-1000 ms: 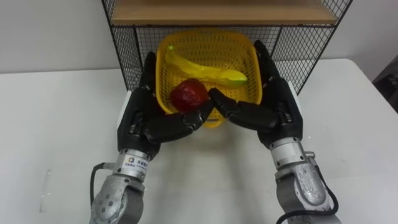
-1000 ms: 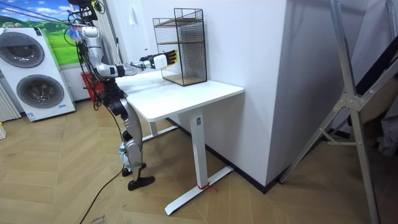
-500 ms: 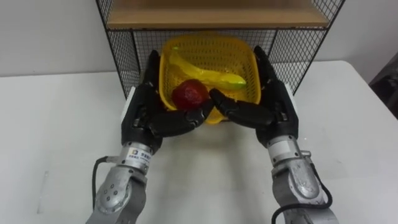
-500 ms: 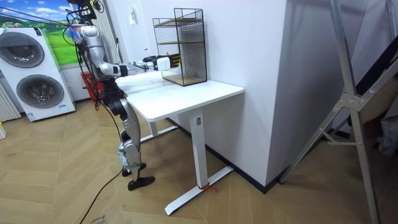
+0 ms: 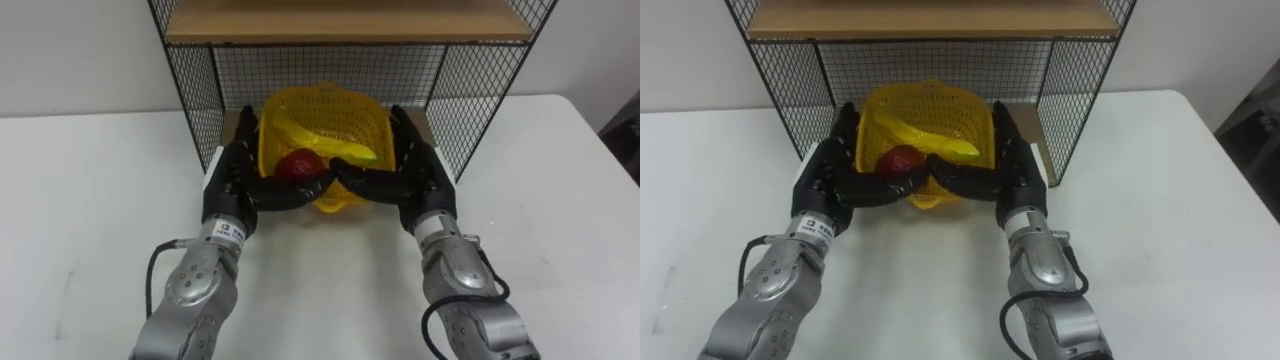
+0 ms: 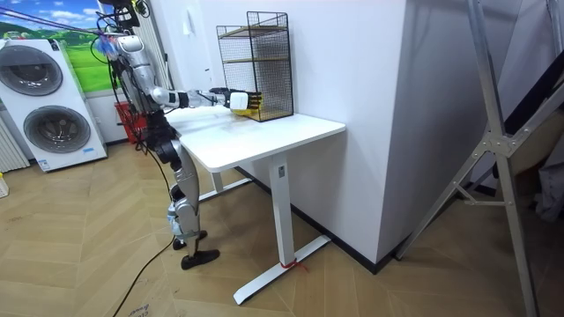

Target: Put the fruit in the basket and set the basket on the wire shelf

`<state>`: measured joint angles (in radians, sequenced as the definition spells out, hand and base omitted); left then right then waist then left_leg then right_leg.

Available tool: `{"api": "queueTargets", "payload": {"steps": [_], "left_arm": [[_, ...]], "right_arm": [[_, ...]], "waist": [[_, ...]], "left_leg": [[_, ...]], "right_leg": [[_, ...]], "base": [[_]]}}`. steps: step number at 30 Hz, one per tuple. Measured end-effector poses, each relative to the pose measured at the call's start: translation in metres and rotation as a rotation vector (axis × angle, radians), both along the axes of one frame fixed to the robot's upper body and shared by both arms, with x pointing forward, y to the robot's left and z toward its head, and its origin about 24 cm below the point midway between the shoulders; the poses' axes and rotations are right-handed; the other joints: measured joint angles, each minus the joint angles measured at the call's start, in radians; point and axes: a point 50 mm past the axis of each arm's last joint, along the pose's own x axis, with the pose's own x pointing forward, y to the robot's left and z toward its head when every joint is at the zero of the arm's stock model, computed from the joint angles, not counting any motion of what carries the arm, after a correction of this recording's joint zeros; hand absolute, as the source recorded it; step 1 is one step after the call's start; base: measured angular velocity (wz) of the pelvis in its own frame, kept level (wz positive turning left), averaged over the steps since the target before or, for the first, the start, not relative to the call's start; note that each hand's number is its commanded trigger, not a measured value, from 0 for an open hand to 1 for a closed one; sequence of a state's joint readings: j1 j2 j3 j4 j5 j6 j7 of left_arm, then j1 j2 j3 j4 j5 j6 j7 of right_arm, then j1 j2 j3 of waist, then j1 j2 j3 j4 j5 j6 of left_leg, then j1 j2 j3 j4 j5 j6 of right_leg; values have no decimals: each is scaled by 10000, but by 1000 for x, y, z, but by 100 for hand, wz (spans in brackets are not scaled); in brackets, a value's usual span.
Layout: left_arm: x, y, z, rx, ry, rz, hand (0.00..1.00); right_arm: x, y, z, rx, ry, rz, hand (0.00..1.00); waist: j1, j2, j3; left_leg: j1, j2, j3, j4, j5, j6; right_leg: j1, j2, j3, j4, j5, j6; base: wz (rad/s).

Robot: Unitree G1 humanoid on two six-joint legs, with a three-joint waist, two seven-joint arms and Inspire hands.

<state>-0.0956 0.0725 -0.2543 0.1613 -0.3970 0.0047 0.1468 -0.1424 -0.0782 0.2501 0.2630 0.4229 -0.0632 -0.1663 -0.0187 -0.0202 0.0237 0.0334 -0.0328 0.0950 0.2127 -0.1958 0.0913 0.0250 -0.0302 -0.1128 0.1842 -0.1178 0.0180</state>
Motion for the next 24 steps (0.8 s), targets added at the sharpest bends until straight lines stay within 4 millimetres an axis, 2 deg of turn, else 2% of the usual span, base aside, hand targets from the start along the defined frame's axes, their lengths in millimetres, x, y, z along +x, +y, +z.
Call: {"api": "queueTargets", "payload": {"steps": [4,9,17,21,24], "left_arm": [[0,-1,-4,-45,278,80,0],[11,-3,-10,230,853,174,0],[31,-8,-6,229,1126,257,0],[36,-9,-6,189,1335,381,0],[39,-10,-3,142,1425,624,0]], "right_arm": [[4,0,1,5,66,-150,0],[14,2,-3,-268,611,-241,0],[25,4,3,-386,684,-347,0],[30,6,0,-453,958,-333,0],[38,9,5,-404,1015,-315,0]], "waist": [[2,-3,2],[7,-7,10],[186,-5,8],[220,0,7],[243,9,10]], "left_leg": [[67,-1,0,-14,4,-4],[133,1,-5,-83,4,-5],[154,6,-14,-57,30,-23],[152,9,-26,2,31,-22],[134,9,-37,-2,30,-22]], "right_leg": [[51,1,2,5,-1,-1],[114,0,-24,15,0,-2],[145,-29,-242,9,1,-7],[186,-31,-257,5,2,-9],[164,-30,-267,10,6,-15]], "base": [[0],[0],[0],[0],[0]]}}
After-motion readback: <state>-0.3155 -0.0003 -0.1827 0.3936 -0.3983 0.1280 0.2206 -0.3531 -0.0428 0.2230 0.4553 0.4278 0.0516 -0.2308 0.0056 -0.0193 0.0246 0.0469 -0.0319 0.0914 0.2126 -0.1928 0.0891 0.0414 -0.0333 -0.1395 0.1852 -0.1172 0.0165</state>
